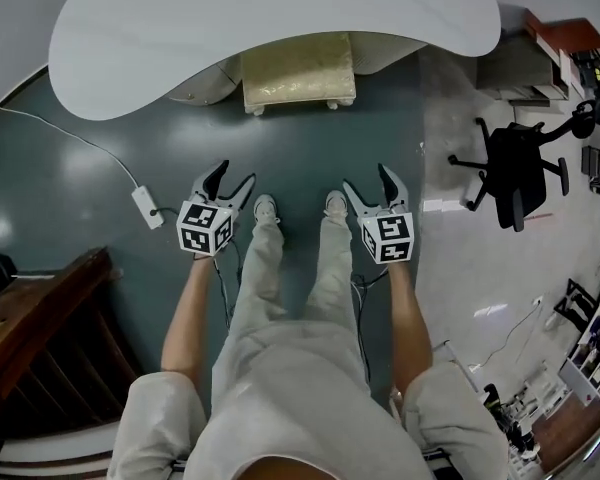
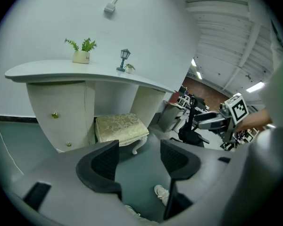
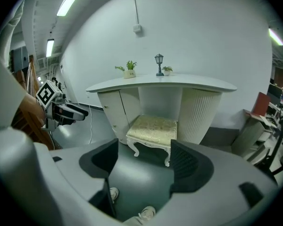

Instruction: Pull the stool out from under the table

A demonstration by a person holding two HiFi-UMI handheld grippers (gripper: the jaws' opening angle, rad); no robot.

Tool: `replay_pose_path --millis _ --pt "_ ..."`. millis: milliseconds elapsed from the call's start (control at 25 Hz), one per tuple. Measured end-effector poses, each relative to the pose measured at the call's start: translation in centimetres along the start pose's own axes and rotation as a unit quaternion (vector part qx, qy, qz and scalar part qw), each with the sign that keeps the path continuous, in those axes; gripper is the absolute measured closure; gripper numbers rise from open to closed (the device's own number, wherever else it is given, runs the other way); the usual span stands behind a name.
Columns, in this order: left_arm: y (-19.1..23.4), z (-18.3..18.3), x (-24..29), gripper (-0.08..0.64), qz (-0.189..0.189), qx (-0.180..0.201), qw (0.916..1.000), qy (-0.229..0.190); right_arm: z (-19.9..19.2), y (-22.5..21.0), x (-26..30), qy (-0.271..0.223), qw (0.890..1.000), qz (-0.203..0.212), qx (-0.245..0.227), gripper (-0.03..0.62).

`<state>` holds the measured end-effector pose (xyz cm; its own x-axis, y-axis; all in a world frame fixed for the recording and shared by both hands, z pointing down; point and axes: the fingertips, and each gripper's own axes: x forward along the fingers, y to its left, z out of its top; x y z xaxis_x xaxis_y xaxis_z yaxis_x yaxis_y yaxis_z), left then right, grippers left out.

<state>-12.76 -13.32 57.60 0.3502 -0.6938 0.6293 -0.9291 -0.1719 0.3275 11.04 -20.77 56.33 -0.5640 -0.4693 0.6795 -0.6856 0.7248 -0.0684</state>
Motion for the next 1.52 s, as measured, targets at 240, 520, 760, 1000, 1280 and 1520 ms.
replay_pose_path --millis 240,520,760,1000,1280,1520 --pt "1.3 -3.2 5.1 0.304 0.050 -0.021 0.9984 -0.016 -4.1 -3.5 5.5 0.005 1.000 0.027 -0.015 0.261" --pt "4.5 -8.7 10.5 0.304 0.090 -0.042 0.9948 -0.021 -10.7 -6.2 11.8 0.028 0.998 0.041 -0.032 0.252" --pt "7.6 -13.0 15.1 0.298 0.103 -0.029 0.9940 -0.022 -15.9 -7.6 17.1 0.035 0.998 0.039 -0.023 0.230" --pt "10.7 -17.1 21.0 0.285 0.094 -0.015 0.9954 -0.012 -20.2 -10.0 23.0 0.031 0.999 0.025 0.007 0.218" --pt "13.9 -20.1 27.1 0.282 0.099 -0.006 0.9951 -0.001 -23.2 -12.6 29.8 0.033 0.999 0.016 0.001 0.216" --pt "17.6 -20.2 30.9 0.270 0.128 -0.009 0.9916 -0.017 -23.9 -14.8 34.2 0.027 1.000 0.012 -0.005 0.215"
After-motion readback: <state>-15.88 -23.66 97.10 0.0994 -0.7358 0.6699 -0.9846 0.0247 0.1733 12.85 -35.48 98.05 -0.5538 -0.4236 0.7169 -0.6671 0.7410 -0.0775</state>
